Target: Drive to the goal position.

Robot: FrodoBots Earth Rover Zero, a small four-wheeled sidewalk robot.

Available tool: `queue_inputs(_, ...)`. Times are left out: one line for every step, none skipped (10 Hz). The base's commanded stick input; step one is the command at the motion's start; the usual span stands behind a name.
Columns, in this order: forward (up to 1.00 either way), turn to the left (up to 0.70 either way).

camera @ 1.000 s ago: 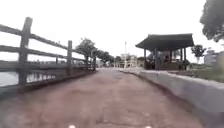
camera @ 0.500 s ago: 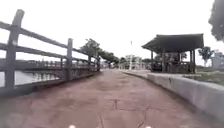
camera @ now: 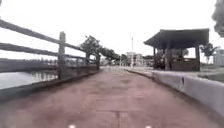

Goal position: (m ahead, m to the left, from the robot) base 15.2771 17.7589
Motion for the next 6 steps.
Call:
queue_inputs(1.00,0.11)
queue_inputs(1.00,0.11)
queue_inputs(1.00,0.11)
queue_inputs(1.00,0.11)
queue_inputs(1.00,0.11)
queue_inputs(1.00,0.11)
